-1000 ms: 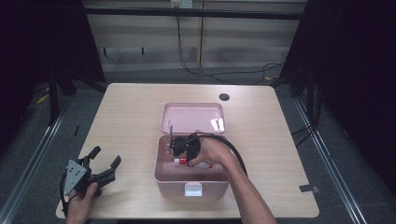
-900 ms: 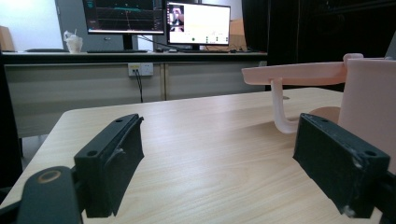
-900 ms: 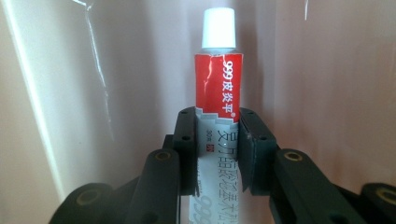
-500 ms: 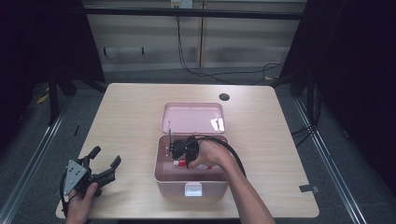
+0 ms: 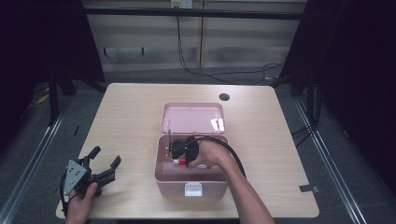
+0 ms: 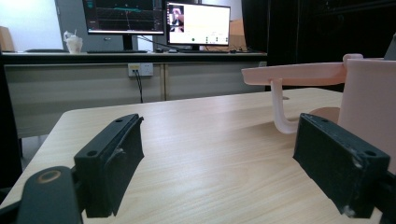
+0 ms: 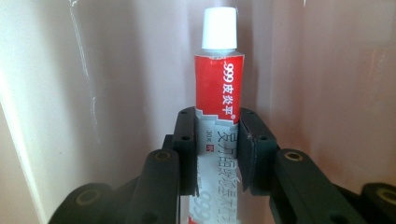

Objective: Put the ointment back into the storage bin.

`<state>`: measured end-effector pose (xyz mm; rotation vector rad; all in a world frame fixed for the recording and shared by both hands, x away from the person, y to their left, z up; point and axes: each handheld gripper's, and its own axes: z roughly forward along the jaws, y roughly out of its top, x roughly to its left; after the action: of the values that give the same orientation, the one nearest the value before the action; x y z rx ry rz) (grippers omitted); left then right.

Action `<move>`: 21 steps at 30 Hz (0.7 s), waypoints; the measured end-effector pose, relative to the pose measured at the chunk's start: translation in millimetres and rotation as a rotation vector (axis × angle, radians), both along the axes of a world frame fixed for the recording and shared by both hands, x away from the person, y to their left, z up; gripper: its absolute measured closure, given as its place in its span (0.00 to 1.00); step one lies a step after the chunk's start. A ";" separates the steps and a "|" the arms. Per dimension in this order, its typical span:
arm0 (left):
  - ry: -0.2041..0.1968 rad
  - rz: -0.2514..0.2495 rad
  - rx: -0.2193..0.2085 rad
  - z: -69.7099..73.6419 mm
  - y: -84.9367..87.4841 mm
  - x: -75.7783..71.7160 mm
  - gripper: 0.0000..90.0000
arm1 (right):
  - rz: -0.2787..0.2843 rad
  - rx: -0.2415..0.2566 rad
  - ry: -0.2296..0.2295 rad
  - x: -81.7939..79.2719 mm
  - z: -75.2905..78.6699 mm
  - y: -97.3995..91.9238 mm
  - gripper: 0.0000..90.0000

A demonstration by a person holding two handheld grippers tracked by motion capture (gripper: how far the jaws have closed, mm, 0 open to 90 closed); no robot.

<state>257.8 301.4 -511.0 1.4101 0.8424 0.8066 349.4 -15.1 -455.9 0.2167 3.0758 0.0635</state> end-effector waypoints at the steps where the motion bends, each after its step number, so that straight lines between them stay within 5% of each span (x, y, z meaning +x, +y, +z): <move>1: 0.000 0.000 0.000 0.0 0.0 0.0 0.17 | 0.000 0.003 -0.001 -0.5 0.6 0.3 0.79; 21: -0.001 -0.001 -0.001 0.0 0.1 -0.1 0.17 | -0.008 0.023 -0.028 -1.2 7.8 -1.0 0.75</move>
<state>257.7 301.5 -511.0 1.4092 0.8406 0.8059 348.2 -16.2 -448.1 0.2269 3.0477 0.1005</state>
